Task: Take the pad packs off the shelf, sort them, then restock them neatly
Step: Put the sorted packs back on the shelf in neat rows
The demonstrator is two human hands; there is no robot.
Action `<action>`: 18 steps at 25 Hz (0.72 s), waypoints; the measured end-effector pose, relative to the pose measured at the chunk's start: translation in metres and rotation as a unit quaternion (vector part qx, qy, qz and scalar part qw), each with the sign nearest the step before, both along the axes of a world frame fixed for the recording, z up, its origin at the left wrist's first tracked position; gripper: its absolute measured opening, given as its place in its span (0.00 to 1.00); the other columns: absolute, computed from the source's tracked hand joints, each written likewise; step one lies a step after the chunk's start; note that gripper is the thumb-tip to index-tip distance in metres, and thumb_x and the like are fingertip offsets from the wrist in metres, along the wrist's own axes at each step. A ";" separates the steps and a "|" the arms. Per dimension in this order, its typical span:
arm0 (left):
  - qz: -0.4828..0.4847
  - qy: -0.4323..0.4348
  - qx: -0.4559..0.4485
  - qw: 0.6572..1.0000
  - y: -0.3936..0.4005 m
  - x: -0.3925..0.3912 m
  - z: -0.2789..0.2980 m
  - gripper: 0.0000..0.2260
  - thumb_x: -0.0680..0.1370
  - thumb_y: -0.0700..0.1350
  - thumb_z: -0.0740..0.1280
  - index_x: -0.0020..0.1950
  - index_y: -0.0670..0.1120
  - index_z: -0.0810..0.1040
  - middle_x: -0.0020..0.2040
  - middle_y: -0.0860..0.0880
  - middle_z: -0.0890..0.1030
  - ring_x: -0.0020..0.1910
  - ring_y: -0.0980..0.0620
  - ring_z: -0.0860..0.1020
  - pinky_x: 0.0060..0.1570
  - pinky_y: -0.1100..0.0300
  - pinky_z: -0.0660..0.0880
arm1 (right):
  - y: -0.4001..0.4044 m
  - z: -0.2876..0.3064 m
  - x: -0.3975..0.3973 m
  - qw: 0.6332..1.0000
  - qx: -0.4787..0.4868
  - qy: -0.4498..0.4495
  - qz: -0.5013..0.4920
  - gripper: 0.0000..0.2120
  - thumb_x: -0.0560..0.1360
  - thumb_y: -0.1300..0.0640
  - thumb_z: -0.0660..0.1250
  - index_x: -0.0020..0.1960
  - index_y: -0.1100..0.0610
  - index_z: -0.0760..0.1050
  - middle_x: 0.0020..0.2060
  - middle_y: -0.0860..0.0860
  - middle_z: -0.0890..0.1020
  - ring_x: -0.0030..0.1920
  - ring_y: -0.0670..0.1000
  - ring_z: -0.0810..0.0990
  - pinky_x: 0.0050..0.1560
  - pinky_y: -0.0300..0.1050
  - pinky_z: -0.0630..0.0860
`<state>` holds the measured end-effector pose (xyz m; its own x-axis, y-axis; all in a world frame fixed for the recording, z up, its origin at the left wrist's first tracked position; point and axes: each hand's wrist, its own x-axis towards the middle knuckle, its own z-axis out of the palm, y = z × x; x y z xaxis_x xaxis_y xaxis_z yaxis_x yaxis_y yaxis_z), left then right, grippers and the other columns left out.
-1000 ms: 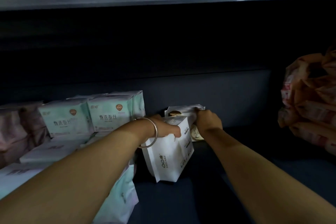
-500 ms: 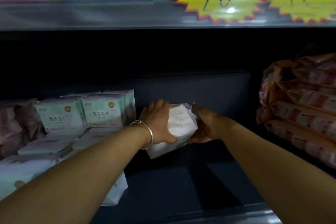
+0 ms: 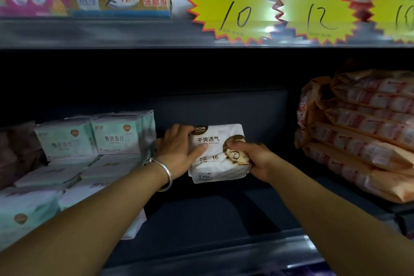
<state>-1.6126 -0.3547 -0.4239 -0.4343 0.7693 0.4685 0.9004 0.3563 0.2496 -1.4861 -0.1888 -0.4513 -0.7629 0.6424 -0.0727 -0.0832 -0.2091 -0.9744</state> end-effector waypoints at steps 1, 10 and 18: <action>0.013 -0.087 0.001 0.996 0.002 -0.004 -0.002 0.26 0.76 0.62 0.60 0.68 0.49 0.65 0.66 0.50 0.69 0.66 0.49 0.67 0.65 0.54 0.64 | 0.002 -0.003 0.000 1.000 0.006 0.008 -0.005 0.47 0.50 0.53 0.84 0.64 0.65 0.70 0.51 0.60 0.83 0.49 0.59 0.84 0.48 0.53 0.81; 0.067 -0.170 -0.026 0.983 0.011 -0.034 -0.023 0.04 0.74 0.39 0.66 0.46 0.44 0.72 0.46 0.43 0.80 0.49 0.43 0.79 0.47 0.55 0.75 | -0.007 -0.020 -0.015 0.984 0.172 0.004 0.056 0.41 0.66 0.75 0.69 0.65 0.40 0.59 0.55 0.48 0.77 0.57 0.53 0.78 0.50 0.48 0.79; 0.116 -0.125 -0.152 0.974 0.024 -0.043 -0.037 0.10 0.75 0.41 0.64 0.54 0.42 0.80 0.54 0.45 0.80 0.52 0.46 0.79 0.45 0.61 0.74 | 0.003 -0.029 -0.057 0.962 0.263 -0.078 0.015 0.42 0.66 0.74 0.71 0.70 0.44 0.62 0.61 0.56 0.72 0.58 0.54 0.75 0.49 0.45 0.78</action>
